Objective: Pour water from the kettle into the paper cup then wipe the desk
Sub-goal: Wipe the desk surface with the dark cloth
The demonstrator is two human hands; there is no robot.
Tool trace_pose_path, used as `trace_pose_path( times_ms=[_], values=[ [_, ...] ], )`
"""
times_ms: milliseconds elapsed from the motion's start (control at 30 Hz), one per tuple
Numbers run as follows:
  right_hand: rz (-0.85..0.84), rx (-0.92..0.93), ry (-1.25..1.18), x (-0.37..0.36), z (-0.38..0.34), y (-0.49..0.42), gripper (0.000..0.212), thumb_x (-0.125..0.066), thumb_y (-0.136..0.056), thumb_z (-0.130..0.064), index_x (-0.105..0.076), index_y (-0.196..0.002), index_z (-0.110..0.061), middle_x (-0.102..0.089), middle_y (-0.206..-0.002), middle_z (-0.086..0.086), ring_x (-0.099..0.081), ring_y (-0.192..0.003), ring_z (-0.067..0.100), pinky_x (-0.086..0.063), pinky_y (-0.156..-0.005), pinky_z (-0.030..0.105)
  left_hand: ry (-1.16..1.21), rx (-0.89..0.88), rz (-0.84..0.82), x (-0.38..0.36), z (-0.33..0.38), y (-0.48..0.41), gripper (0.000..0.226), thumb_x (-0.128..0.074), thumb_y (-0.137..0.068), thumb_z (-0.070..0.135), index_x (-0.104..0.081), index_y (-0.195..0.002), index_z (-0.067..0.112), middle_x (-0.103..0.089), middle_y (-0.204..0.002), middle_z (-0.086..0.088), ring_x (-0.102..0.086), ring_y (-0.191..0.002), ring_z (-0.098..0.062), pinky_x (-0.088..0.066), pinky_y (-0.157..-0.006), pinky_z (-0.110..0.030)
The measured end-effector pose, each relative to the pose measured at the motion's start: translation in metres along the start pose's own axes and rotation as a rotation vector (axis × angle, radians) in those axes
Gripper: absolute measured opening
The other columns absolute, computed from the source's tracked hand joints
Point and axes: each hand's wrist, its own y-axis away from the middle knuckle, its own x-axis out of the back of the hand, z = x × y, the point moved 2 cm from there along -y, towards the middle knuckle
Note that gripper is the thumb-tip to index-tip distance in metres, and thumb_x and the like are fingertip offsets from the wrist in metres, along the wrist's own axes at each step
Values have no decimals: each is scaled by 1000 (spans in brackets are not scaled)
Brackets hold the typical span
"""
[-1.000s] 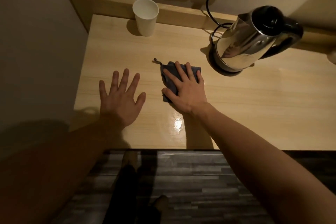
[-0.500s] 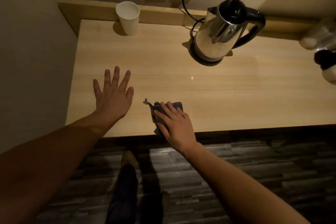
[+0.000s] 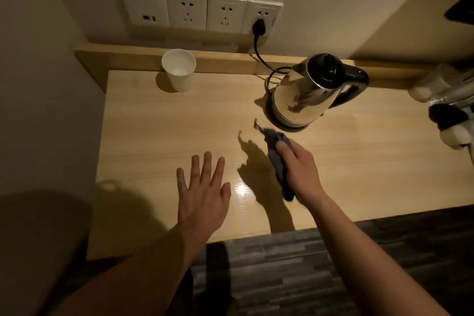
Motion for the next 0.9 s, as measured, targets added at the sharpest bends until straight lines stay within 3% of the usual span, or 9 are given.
trace_pose_path(
  times_ms=[33,100,200,267,367,500,633,767,900],
  values=[
    [2,97,95,-7,-10,-27,22,-52,-106,-36,-73,-106,-31,-73,-85,-16,-64,-79,3,-46,-70,24,-1,-10,8,-1,0,0,68,-16,-105,57,-10,-167,30,-11,-175,-8,-10,-161,-36,-5,-125,-68],
    [-16,293,318,-25,-26,-81,26,-54,-107,-31,-70,-126,-23,-75,-105,-9,-67,-91,10,-49,-81,28,-1,-18,29,-3,0,-1,68,-19,-105,57,-15,-167,29,-14,-175,-9,-12,-161,-37,-7,-125,-68],
    [-117,486,668,-57,-35,-147,41,-47,-106,-39,-59,-142,-23,-67,-136,5,-62,-122,26,-45,-105,50,-14,-5,31,-7,-1,-4,69,-16,-104,59,-15,-167,30,-15,-175,-10,-12,-161,-36,-7,-124,-69],
    [-175,524,828,-75,-26,-174,42,-43,-107,-43,-56,-145,-28,-56,-149,3,-50,-137,29,-39,-111,54,-26,-6,35,-8,-1,-5,68,-13,-105,59,-13,-167,31,-14,-175,-9,-10,-162,-36,-6,-124,-70],
    [-224,432,856,-88,-1,-192,50,-36,-109,-48,-37,-158,-38,-26,-172,0,-14,-159,28,-21,-124,55,-21,-13,62,-10,-3,-4,67,-15,-105,58,-13,-167,33,-13,-176,-7,-8,-162,-37,-4,-124,-68],
    [-272,423,860,-88,19,-187,59,-24,-102,-66,-20,-159,-51,-5,-176,-4,9,-161,28,0,-126,62,-55,-7,64,-7,0,-5,70,-28,-101,55,-18,-167,32,-15,-175,-10,-10,-161,-38,-12,-124,-70],
    [-278,487,914,-79,35,-148,63,-23,-99,-72,-17,-159,-54,-5,-176,-3,6,-161,29,-1,-125,61,-85,15,52,-3,2,-3,69,-19,-103,58,-14,-167,34,-11,-176,-7,-6,-162,-34,-10,-125,-68],
    [-285,545,935,-64,56,-102,63,-21,-100,-72,-18,-160,-52,-8,-176,-2,3,-161,29,1,-126,63,-116,27,46,2,4,-2,67,-20,-104,55,-17,-166,32,-17,-174,-8,-15,-161,-35,-14,-125,-68],
    [-288,557,929,-47,82,-58,62,-22,-101,-71,-17,-160,-53,-7,-176,-3,6,-161,27,3,-126,62,-72,70,21,-2,2,-4,66,-8,-103,60,10,-164,41,11,-175,0,12,-161,-26,5,-128,-62]
  ],
)
